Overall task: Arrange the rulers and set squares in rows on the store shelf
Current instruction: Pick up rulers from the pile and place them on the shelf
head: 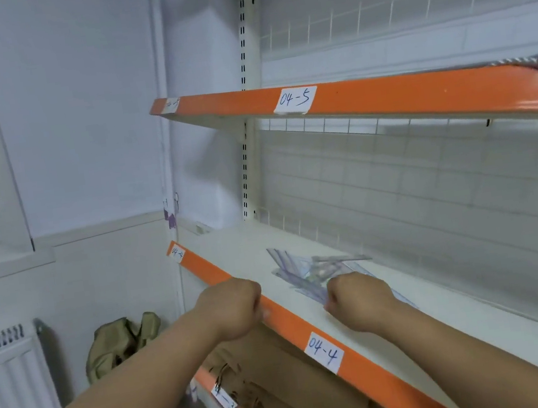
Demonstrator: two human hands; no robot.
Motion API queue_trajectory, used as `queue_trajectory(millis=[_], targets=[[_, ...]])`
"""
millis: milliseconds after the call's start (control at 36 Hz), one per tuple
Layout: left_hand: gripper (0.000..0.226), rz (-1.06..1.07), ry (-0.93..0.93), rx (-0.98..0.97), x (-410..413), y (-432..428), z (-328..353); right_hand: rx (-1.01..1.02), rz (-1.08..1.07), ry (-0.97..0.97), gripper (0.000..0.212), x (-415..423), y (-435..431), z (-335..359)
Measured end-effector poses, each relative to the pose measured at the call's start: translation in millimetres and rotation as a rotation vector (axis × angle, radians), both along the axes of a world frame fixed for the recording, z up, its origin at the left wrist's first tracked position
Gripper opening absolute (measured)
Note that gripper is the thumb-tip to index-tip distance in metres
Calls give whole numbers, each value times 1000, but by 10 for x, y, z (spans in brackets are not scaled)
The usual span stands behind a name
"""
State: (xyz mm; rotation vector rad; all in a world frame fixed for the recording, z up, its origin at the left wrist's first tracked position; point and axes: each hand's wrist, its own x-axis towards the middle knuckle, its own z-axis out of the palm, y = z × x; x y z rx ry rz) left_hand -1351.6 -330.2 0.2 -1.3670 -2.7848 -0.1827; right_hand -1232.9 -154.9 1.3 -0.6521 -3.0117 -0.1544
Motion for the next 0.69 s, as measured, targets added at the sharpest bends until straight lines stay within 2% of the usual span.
queue_trajectory(millis=[83, 194, 361, 444, 694], targets=[[32, -9, -18, -19, -218, 96, -18, 10, -19, -33, 41, -169, 77, 12], [28, -35, -11, -30, -487, 247, -36, -15, -106, -36, 29, -376, 223, -14], [26, -122, -5, -60, -886, 521, -86, -27, -186, -77, 31, -596, 371, -103], [27, -182, -8, -66, -1101, 664, -108, -41, -210, -74, 16, -702, 420, -143], [31, -342, 58, -154, -1716, 1093, -140, -101, -291, -78, 31, -1000, 484, -352]])
